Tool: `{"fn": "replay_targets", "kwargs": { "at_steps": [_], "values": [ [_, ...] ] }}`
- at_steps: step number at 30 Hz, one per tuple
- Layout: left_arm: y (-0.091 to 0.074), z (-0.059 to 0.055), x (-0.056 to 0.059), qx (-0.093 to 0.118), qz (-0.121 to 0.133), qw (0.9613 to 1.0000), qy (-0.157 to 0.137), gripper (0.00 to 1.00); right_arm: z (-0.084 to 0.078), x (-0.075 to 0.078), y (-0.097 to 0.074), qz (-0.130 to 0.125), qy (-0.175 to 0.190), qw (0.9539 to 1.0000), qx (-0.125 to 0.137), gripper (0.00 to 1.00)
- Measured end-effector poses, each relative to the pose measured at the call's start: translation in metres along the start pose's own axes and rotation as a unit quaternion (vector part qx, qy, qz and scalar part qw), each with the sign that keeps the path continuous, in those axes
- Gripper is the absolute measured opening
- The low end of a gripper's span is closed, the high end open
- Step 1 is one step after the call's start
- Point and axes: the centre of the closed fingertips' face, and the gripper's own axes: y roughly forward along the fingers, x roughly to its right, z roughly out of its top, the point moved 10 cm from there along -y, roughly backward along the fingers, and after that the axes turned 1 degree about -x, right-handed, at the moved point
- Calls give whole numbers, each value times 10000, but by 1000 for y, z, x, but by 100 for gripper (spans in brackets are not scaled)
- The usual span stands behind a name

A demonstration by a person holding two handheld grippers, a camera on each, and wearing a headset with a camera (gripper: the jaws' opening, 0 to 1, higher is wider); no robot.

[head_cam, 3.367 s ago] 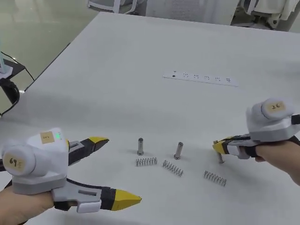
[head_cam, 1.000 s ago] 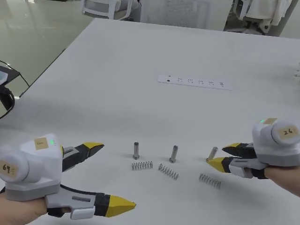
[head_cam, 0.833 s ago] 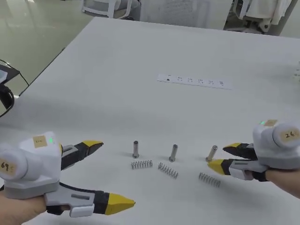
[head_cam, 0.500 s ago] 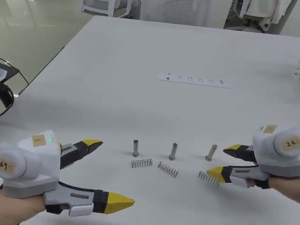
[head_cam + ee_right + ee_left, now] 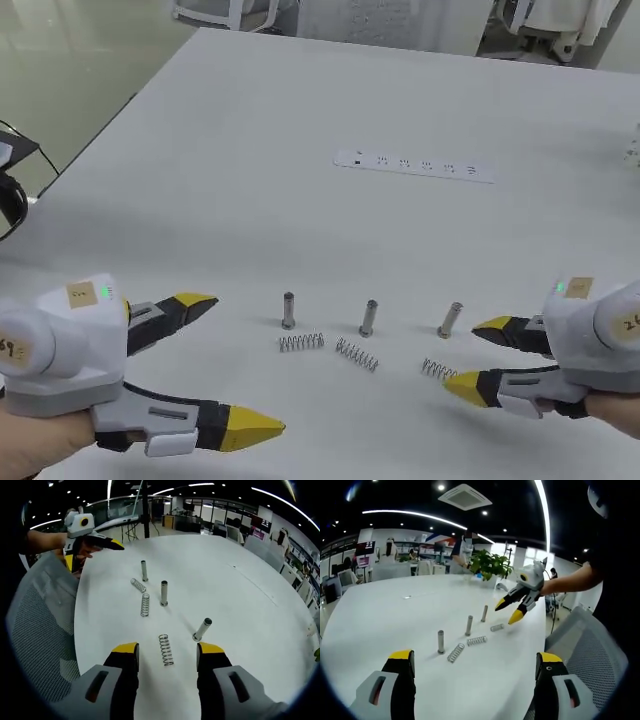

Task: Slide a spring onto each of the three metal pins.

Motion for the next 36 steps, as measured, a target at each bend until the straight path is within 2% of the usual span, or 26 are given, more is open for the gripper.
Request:
{"fn": "replay_targets", "kwargs": {
  "at_steps": [9,15,17,23,27,36],
  "values": [
    [-1,0,0,-25,8,10000,6,98,0,-5,2,156,-445,9985,-279,45],
    [-2,-1,0,-17,44,10000,0,98,2,-4,6,339,-688,9952,-604,37],
    [-3,-1,0,-23,56,10000,6,98,3,-4,8,470,-667,9938,-756,30],
    [-3,-1,1,-33,33,10000,8,98,8,-1,17,561,-783,9911,-914,27],
    [-3,0,0,-25,27,10000,35,98,8,-1,24,677,-842,9876,-1137,23],
    [-5,-1,-1,-61,14,10000,47,98,6,4,29,702,-851,9843,-1378,20]
  ]
}}
